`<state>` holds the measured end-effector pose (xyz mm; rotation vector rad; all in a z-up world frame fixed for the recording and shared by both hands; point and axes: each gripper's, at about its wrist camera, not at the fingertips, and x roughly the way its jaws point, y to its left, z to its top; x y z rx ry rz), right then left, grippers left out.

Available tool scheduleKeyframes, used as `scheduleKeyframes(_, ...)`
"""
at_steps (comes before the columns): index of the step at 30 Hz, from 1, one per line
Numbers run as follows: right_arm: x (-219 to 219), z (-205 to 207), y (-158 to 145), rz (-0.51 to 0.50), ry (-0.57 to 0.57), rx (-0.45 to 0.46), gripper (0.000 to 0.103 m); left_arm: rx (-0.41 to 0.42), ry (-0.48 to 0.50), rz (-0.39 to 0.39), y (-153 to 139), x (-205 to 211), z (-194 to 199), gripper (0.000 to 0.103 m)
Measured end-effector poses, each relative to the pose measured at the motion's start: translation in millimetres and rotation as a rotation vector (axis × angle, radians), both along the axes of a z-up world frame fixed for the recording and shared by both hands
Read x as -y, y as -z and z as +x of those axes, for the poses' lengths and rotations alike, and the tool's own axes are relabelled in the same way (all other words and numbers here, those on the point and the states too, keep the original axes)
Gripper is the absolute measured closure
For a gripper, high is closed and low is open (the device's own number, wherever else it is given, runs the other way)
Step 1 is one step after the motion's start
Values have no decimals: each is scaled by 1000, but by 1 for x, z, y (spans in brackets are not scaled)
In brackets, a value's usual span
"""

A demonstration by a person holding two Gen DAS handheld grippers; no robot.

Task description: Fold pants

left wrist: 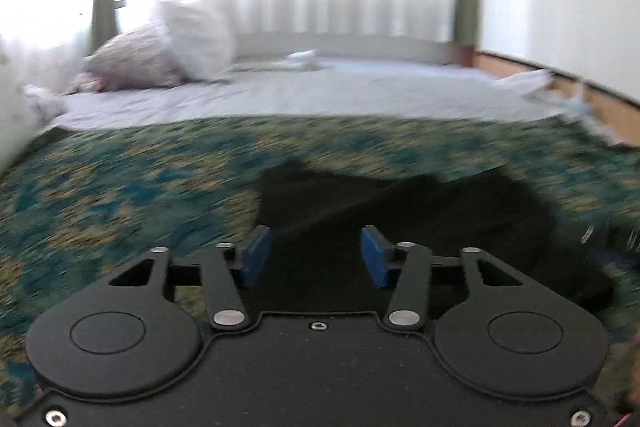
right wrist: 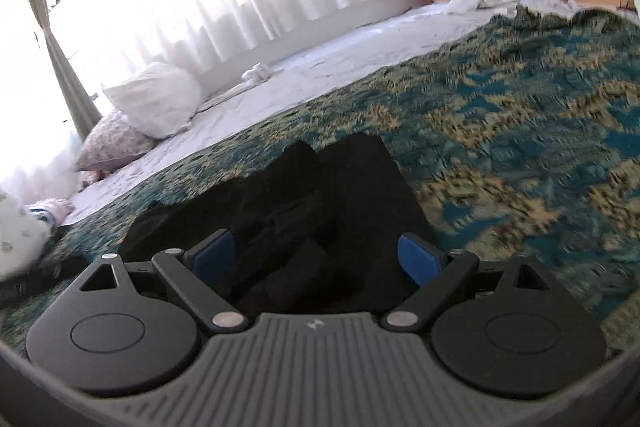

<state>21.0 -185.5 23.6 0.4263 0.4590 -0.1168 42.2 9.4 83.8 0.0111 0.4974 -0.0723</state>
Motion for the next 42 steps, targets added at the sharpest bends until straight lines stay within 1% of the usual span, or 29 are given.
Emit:
scheduleKeyframes(3, -6, 29, 0, -29, 22, -41, 7, -57, -19, -7, 15, -15, 2, 59)
scheduleKeyframes(4, -6, 39, 1, -27, 17, -66, 19, -80, -13, -1, 21, -16, 2, 59)
scheduleKeyframes(5, -6, 50, 3, -23, 2, -103, 50, -105, -10, 8, 26, -17, 3, 59)
scheduleKeyframes(6, -6, 59, 5, -19, -17, -147, 68, -129, -4, 17, 32, -17, 4, 59)
scheduleKeyframes(7, -6, 64, 5, -10, -19, -176, 68, -141, 3, 22, 36, -17, 4, 59)
scheduleKeyframes(9, -8, 55, -3, -37, -30, -151, 72, -127, 19, 9, 39, -18, -2, 59)
scheduleKeyframes(11, -13, 37, -16, -81, -13, -117, 72, -121, 35, -12, 39, -22, -9, 59)
scheduleKeyframes(14, -17, 4, -30, -93, 6, -65, 72, -94, 53, -52, 31, -29, -17, 58)
scheduleKeyframes(15, -18, -4, -31, -111, 14, -57, 72, -79, 57, -62, 29, -29, -19, 58)
scheduleKeyframes(17, -23, -8, -26, -170, 30, -78, 71, -52, 63, -70, 25, -31, -20, 55)
scheduleKeyframes(18, -22, -5, -19, -191, 35, -114, 70, -48, 62, -65, 23, -29, -18, 55)
scheduleKeyframes(19, -20, 0, -10, -183, 39, -152, 68, -48, 59, -54, 23, -27, -17, 55)
scheduleKeyframes(20, -17, 1, -3, -154, 39, -181, 63, -51, 55, -43, 24, -25, -14, 55)
scheduleKeyframes(21, -13, 0, 0, -125, 51, -177, 56, -55, 58, -29, 26, -22, -13, 55)
scheduleKeyframes(22, -11, -6, 1, -107, 69, -154, 42, -63, 62, -14, 29, -21, -12, 54)
scheduleKeyframes(23, -9, -12, -1, -87, 77, -127, 35, -83, 63, 13, 34, -18, -11, 54)
scheduleKeyframes(25, -8, -24, -4, -67, 108, -82, 28, -105, 67, 47, 46, -18, -9, 53)
scheduleKeyframes(27, -9, -35, -4, -63, 131, -63, 28, -77, 68, 31, 53, -21, -12, 53)
scheduleKeyframes(32, -15, -45, 3, -41, 118, -58, 28, -93, 61, -19, 56, -28, -8, 49)
scheduleKeyframes(35, -19, -36, 5, 8, 103, -76, 27, -95, 59, -57, 59, -34, -8, 48)
scheduleKeyframes(37, -24, -29, 6, 20, 99, -90, 25, -96, 56, -77, 60, -36, -8, 48)
scheduleKeyframes(38, -26, -24, 6, 22, 101, -95, 26, -95, 53, -81, 60, -36, -8, 47)
scheduleKeyframes(42, -30, -7, 5, 46, 139, -125, 25, -83, 49, -68, 61, -32, -9, 47)
